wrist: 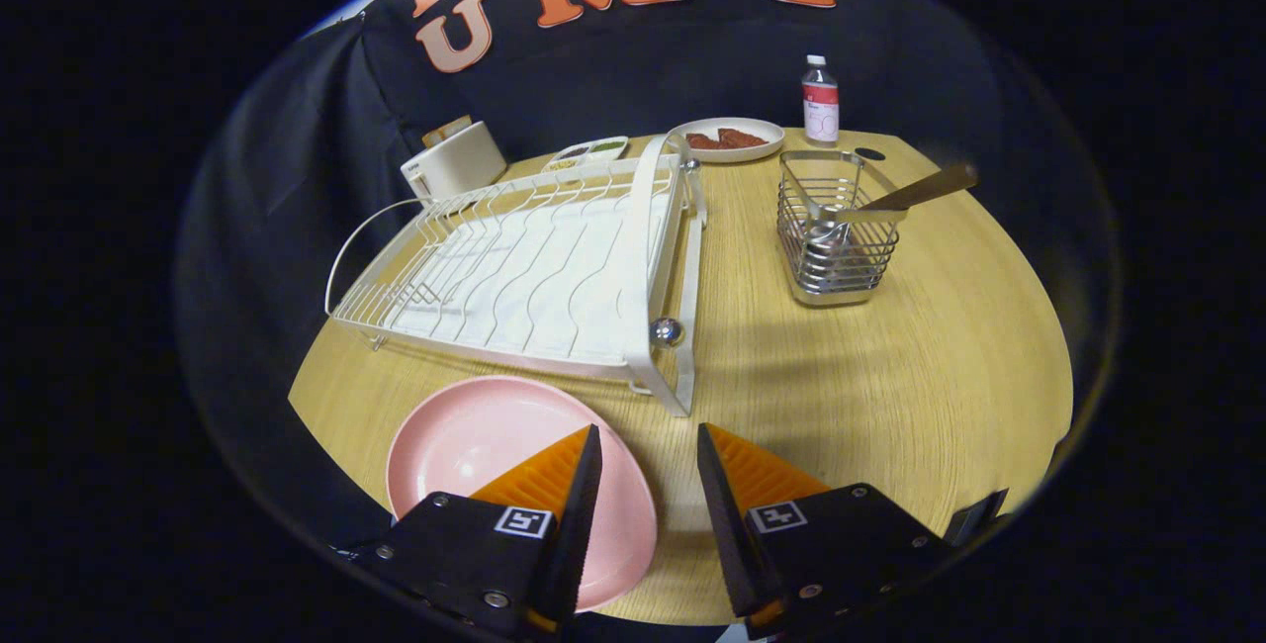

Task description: Take the plate from the dish rack, then take the spoon from the basket and place it into the plate.

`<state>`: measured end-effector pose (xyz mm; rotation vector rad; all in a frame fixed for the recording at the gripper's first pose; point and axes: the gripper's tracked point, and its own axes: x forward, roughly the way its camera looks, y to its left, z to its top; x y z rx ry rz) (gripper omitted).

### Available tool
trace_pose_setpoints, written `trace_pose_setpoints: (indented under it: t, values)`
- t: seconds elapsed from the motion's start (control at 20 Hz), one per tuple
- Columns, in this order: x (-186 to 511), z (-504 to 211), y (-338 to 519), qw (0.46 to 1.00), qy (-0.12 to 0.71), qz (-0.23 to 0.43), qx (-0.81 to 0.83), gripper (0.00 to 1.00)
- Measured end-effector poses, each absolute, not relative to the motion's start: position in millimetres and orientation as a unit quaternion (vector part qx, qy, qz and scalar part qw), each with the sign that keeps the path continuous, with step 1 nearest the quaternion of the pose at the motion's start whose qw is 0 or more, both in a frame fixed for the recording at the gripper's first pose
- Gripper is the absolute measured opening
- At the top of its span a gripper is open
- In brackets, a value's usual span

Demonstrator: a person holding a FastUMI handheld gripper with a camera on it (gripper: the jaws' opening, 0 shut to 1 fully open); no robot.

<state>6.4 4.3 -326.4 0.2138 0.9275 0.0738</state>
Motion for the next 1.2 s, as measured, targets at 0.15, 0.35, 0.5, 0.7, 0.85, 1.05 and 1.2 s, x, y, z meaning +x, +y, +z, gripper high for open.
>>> trace_pose_setpoints:
  t: [0.15, 0.35, 0.5, 0.7, 0.85, 1.05, 1.2]
  values:
    - [11, -310, -22, 0.906, 0.410, 0.016, 0.104, 0.60]
    - [30, -287, -63, 0.936, 0.338, -0.021, 0.098, 0.68]
    - [46, -276, -93, 0.952, 0.291, -0.050, 0.079, 0.77]
    - [67, -276, -127, 0.960, 0.255, -0.087, 0.069, 0.83]
    - [86, -279, -145, 0.963, 0.237, -0.107, 0.068, 0.84]
    - [107, -275, -153, 0.968, 0.211, -0.117, 0.073, 0.78]
    - [116, -283, -157, 0.966, 0.216, -0.127, 0.071, 0.52]
